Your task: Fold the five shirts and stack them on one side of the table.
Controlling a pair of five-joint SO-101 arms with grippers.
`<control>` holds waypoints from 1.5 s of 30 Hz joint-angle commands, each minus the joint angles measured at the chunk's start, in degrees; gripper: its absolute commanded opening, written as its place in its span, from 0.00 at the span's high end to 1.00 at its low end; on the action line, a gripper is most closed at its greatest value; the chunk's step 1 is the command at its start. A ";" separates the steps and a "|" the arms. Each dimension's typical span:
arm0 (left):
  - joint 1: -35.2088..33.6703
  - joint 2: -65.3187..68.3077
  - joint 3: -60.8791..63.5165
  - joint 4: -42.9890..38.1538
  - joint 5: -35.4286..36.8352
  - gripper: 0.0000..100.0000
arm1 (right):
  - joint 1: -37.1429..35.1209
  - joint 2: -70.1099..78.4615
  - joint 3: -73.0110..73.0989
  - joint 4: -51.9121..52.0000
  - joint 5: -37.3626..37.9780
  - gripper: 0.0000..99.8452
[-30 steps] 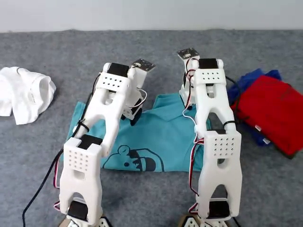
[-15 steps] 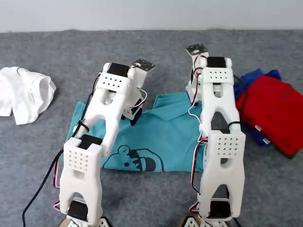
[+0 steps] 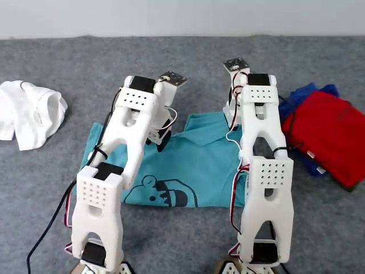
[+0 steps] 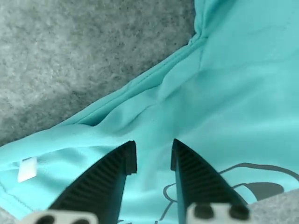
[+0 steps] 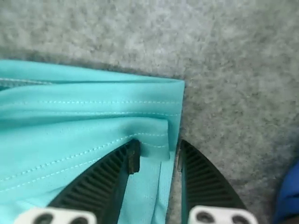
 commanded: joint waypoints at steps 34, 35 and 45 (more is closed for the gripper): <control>0.18 -2.37 -0.22 1.49 0.70 0.87 | -4.97 -6.90 -6.07 15.78 -0.62 0.99; 0.18 -2.37 -0.22 1.49 0.70 0.87 | -5.23 -8.40 -3.78 15.78 -0.62 0.99; 0.18 -2.46 -0.48 1.49 0.70 0.87 | -5.23 -24.66 15.30 15.60 -0.79 0.99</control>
